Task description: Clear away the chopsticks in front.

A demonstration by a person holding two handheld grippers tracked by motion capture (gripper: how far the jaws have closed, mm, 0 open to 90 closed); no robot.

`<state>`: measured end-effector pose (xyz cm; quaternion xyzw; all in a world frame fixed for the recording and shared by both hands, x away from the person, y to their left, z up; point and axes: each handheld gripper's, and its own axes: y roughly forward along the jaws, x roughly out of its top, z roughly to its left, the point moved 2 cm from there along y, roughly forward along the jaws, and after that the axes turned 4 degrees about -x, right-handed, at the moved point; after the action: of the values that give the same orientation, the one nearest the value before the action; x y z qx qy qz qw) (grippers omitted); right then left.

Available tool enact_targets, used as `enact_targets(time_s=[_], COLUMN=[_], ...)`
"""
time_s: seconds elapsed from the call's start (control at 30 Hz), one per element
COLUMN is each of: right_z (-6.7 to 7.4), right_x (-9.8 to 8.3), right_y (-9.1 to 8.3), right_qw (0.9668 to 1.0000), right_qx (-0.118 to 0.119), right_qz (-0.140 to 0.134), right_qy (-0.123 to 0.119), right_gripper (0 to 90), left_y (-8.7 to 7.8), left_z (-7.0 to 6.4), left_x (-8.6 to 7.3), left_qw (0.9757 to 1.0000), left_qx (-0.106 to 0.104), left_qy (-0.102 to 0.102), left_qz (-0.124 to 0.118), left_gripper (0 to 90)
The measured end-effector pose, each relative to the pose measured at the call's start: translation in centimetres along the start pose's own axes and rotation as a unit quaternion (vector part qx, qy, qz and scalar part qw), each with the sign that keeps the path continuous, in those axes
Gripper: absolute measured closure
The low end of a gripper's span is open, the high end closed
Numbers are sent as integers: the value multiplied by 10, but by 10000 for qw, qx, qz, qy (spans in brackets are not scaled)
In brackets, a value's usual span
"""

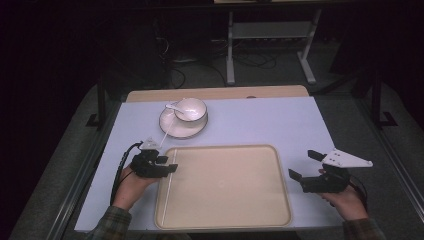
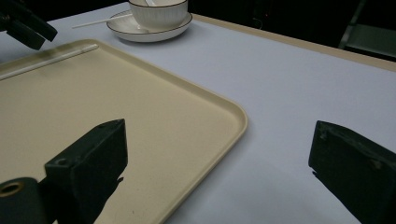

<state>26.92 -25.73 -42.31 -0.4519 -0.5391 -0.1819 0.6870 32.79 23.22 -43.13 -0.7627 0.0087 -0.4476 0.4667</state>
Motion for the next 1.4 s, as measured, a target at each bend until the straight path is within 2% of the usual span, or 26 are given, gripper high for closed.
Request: enact_targets(time_s=[0.13, 0.2, 0.37, 0.6, 0.9, 1.03, 1.2, 1.4], right_z=[0, 0, -1, -2, -2, -2, -2, -3], right_x=[0, 0, 0, 0, -1, -1, -1, -1], right_y=[1, 1, 0, 0, 0, 0, 0, -1], right_qw=[10000, 10000, 10000, 10000, 10000, 10000, 10000, 10000], right_qx=[-4, -5, -16, -27, -31, -31, -31, -37], right_qz=[0, -8, -7, -7, -3, -7, 0, -6], right_qy=[6, 10, 23, 53, 57, 60, 55, 61], right_gripper=[39, 39, 39, 39, 39, 39, 39, 39], left_y=[-2, -3, -5, -4, 2, 3, 5, 10], left_z=[6, 10, 19, 32, 49, 56, 66, 80], left_x=[5, 7, 16, 28, 43, 50, 61, 73], left_qw=[9999, 9998, 9996, 9994, 9995, 9993, 9991, 9987], left_qx=[17, 6, 32, 126, 208, 236, 306, 380], left_qy=[32, -32, 21, -2, 21, -8, 18, -33], left_qz=[-104, -176, -283, -311, -225, -302, -278, -329], left_gripper=[368, 340, 295, 301, 321, 321, 324, 395])
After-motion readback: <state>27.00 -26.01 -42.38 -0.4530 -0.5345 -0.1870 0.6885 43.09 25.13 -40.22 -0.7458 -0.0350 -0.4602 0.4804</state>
